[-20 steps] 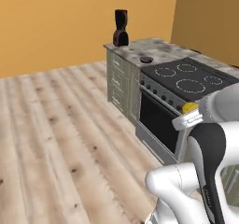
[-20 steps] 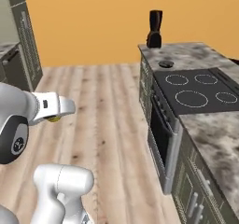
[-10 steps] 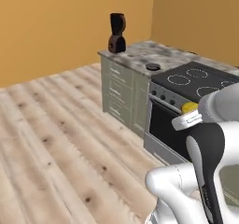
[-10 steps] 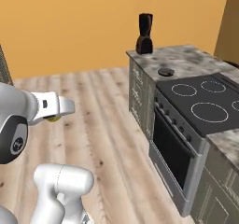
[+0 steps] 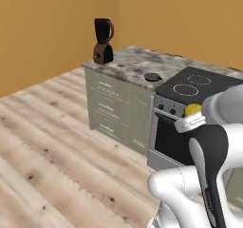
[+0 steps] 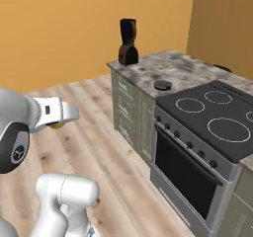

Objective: Grab the lemons from the fridge, place them in the blender, close the lid, and turn on the blender to create a marinade.

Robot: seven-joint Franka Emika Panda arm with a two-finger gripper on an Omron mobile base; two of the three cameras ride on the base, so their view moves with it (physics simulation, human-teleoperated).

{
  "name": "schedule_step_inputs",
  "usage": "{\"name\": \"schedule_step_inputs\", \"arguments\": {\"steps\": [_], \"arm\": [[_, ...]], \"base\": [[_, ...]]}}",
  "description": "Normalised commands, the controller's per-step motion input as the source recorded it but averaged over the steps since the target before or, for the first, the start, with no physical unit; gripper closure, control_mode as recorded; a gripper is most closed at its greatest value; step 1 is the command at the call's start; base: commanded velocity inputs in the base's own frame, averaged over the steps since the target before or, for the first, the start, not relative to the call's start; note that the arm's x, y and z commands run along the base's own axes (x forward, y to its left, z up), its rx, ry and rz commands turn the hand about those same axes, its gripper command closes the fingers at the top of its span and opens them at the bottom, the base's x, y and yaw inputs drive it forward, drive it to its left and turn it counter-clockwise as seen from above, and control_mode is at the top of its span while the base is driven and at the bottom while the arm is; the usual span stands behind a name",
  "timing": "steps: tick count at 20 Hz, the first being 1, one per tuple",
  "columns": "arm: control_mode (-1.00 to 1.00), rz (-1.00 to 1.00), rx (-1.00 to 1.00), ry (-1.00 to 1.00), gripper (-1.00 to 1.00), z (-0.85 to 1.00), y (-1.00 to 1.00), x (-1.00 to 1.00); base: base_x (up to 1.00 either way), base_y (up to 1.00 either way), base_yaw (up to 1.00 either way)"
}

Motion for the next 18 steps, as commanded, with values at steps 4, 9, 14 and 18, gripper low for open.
{"name": "schedule_step_inputs", "arguments": {"steps": [4, 9, 14, 18], "arm": [[1.0, 0.0, 0.0, 0.0, 1.0, 0.0, 0.0, 0.0], [1.0, 0.0, 0.0, 0.0, 1.0, 0.0, 0.0, 0.0], [1.0, 0.0, 0.0, 0.0, 1.0, 0.0, 0.0, 0.0], [1.0, 0.0, 0.0, 0.0, 1.0, 0.0, 0.0, 0.0]], "base": [[1.0, 1.0, -0.45], [1.0, 1.0, -0.46], [1.0, 1.0, -0.47], [1.0, 1.0, -0.47]]}}
